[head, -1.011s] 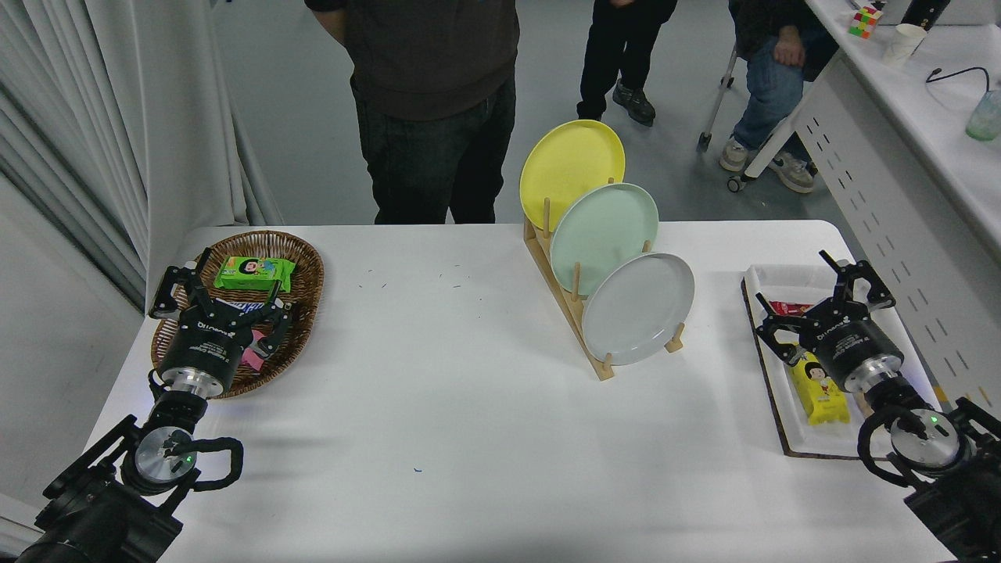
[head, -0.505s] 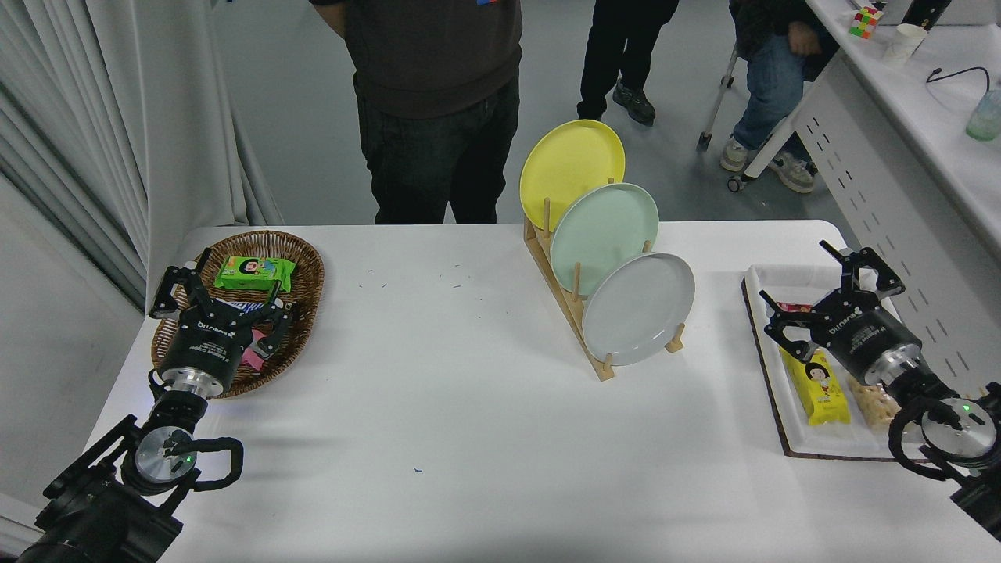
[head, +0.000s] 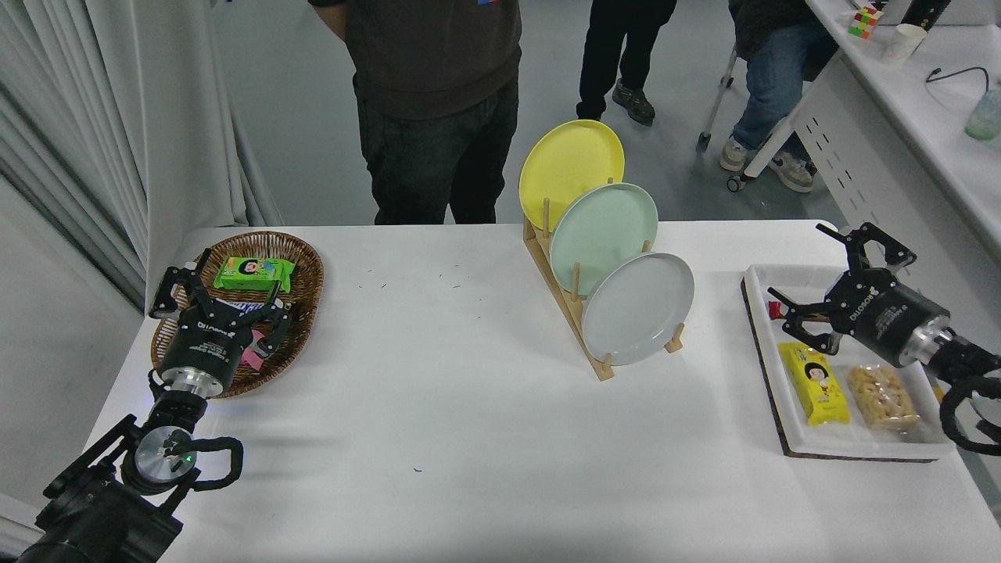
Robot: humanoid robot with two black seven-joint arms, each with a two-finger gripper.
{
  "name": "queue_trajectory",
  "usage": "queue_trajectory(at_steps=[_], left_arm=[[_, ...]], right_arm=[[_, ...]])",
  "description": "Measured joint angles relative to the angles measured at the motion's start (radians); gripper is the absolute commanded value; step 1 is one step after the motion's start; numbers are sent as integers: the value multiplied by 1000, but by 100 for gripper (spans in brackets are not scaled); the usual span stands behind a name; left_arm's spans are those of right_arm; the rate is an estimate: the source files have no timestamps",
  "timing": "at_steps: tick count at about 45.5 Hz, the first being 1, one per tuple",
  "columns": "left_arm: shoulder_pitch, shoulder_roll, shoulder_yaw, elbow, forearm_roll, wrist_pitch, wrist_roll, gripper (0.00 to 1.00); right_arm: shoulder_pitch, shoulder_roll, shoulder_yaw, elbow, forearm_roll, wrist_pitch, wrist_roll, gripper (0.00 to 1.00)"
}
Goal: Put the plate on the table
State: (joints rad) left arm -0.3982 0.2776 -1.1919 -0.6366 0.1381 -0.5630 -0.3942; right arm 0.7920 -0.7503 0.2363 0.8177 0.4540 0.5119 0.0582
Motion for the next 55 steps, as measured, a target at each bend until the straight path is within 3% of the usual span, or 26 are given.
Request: queue_trajectory(at_steps=[20,39,55], left_arm=[[0,0,0,0,0,0,0,98],[0,0,0,0,0,0,0,98],[0,0,0,0,0,0,0,98]], right_arm=[[175,-80,-154,106,45,-170,-134,100],[332,-90,-264,207,62,-312,-194,100],[372,-75,-287,309,62,-447,-206,100]])
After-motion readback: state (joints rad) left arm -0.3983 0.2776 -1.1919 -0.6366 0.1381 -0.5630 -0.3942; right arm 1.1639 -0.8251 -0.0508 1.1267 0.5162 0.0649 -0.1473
